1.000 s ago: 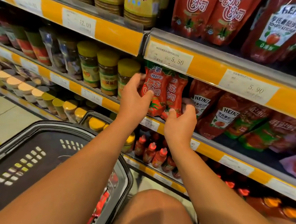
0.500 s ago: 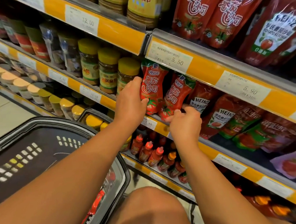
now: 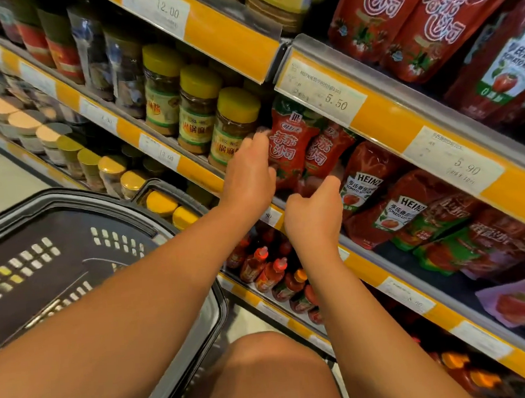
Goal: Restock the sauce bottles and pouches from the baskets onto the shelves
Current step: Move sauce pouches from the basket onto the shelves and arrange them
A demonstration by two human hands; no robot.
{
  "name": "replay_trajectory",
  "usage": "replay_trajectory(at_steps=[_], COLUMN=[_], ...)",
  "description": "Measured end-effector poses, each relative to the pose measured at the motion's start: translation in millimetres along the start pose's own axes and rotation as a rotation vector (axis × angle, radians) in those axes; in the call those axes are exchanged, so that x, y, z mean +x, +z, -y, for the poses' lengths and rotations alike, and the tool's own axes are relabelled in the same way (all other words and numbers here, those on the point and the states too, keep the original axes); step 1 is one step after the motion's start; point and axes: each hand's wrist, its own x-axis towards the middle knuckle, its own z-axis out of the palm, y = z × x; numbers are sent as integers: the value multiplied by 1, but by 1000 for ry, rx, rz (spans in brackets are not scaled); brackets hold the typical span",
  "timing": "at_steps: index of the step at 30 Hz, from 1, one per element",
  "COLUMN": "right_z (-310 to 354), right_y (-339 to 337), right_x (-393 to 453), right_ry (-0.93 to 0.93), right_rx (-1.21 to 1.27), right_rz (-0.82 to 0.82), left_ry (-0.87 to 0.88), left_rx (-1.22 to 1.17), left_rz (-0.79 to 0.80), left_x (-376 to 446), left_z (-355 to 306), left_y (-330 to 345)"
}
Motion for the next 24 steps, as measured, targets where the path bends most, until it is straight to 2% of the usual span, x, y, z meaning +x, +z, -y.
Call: replay_trajectory(at_steps=[4,8,10,12,15,17,20,24], right_z=[-9,-14,-10,-5,6,12,22,25], right_y=[0,-6,-10,-11,-7,-2,6,10], right_x=[-14,-14,-11,-4,8,15,28,45], right_ry=[-52,-227,-356,-424,-363,-356,-370,-267], right_rx=[65,-198,-347,-518,-665,-722,-852,-863], right_rz=[35,159,212,277,452,534,648,658], left_ry=[-25,56,152,241,313,353,443,387], left_rx=[-46,-162,-124,65,299,373,421,394], left_rz=[11,-39,-59,36,287,391,445,491], left_x=[-10,-33,-42,-41,-26,-16,-4,10], left_z=[-2,-1,7,16,22,20,19,16], left_y=[3,3,1,-2,-6,-7,-6,-6])
